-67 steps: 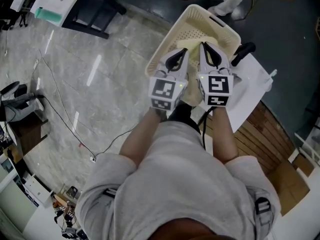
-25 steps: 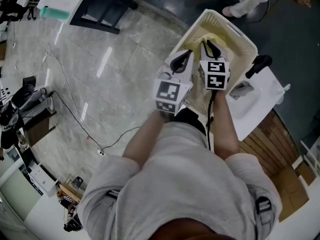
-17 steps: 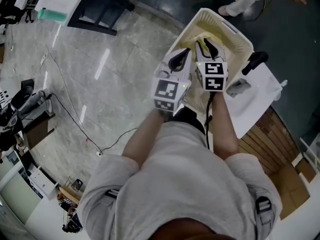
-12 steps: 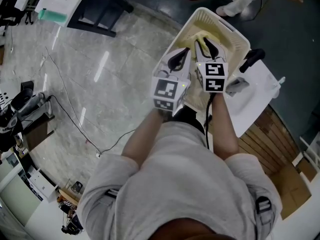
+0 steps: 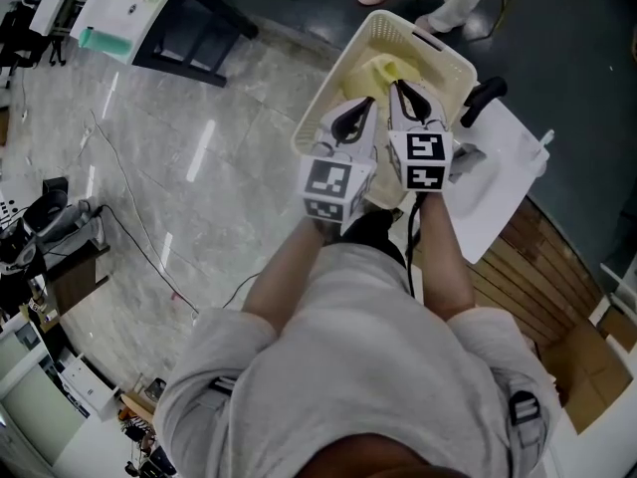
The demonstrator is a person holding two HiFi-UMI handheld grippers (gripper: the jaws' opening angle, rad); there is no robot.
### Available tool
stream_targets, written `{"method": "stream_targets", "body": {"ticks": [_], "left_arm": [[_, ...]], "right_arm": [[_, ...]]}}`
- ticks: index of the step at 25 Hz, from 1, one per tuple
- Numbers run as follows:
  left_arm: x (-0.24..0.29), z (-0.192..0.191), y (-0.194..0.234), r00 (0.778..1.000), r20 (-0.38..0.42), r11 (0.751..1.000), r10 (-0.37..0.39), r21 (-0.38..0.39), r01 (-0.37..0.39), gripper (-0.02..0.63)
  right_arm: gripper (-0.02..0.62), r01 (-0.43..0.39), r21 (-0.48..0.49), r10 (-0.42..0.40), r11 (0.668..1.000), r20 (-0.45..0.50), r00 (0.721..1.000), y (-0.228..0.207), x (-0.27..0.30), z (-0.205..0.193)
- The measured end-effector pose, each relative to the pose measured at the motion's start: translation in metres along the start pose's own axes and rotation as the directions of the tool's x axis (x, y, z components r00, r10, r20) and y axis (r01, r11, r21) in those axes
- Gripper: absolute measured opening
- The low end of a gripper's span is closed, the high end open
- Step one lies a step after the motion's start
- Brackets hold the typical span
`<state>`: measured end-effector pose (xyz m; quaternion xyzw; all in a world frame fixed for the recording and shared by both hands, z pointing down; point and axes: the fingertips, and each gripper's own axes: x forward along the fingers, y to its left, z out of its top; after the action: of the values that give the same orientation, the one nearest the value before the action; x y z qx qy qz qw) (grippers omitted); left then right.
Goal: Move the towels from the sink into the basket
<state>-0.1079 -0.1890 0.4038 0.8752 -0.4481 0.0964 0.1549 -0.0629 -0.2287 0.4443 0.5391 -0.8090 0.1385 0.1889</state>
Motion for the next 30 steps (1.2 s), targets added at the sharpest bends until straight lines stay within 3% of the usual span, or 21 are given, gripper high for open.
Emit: {"method": "stream_targets", "body": {"ticks": [10,16,21,30], "left_arm": [[-0.003,-0.001,-0.067,0.994,0.009,0.993,-0.110,0.041,0.109,0.017],[0.002,-0.001,-0.114,0.980,0.010,0.978,-0.201,0.069,0.199,0.017],[0.004,-0.003,-0.159,0.957,-0.004,0.954,-0.290,0.085,0.289,0.017],[0.013,-0.022,-0.244,0.896,-0.057,0.889,-0.441,0.109,0.444,0.017]], "right_arm": [[0.008,0.087,0.027,-0.088,0.996,0.070,0.994,-0.025,-0.072,0.000],[0.008,0.178,0.059,-0.182,0.982,0.084,0.980,-0.054,-0.115,-0.011],[0.006,0.268,0.085,-0.274,0.960,0.074,0.959,-0.080,-0.158,-0.024],[0.006,0.411,0.162,-0.423,0.897,0.042,0.905,-0.129,-0.227,-0.061]]}}
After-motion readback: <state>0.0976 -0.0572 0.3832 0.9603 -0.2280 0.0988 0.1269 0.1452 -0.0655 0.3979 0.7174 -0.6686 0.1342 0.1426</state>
